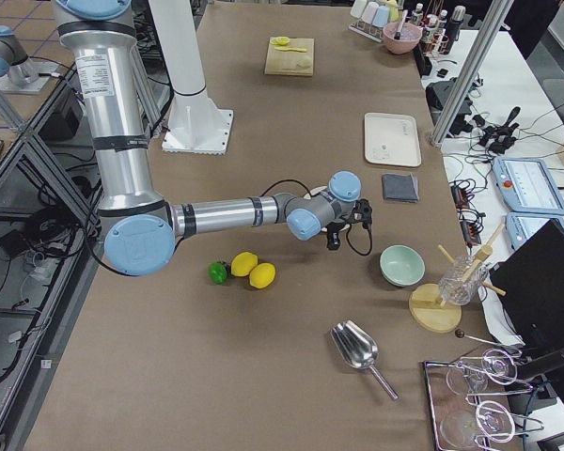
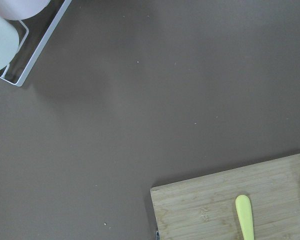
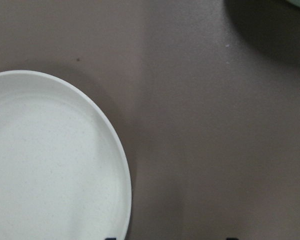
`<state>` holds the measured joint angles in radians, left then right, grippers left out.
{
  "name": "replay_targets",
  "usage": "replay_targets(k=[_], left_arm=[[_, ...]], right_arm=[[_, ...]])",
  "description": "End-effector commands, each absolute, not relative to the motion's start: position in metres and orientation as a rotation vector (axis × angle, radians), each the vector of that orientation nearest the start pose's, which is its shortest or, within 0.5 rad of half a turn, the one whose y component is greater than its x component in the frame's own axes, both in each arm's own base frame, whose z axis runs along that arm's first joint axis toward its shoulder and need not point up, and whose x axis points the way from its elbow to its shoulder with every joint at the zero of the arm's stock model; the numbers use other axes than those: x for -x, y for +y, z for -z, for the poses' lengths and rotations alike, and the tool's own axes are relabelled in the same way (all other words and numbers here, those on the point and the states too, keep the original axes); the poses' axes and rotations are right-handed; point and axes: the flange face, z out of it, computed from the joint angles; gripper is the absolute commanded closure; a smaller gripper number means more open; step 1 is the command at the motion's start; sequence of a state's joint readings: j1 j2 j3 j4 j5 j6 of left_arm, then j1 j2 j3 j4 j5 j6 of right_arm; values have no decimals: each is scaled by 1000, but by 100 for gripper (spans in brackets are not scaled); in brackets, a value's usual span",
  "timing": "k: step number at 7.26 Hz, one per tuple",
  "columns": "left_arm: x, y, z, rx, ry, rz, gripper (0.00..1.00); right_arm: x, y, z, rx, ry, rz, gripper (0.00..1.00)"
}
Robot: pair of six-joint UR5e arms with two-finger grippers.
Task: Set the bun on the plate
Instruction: 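Reach the right gripper to the white plate and grip its rim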
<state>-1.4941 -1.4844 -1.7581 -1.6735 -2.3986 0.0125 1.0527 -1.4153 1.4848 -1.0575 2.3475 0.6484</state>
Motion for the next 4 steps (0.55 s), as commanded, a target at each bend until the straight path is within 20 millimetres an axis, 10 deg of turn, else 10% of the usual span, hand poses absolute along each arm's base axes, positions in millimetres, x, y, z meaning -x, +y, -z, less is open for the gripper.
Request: replay_targets(k=[1,4], left_arm=[[24,-468,-594,-164,829,-168,2],[24,-467,-596,-158,830,-163,2]], right_arm=[[263,-534,-560,-41,-906,104,50],[267,-534,-558,-39,-908,110,100]])
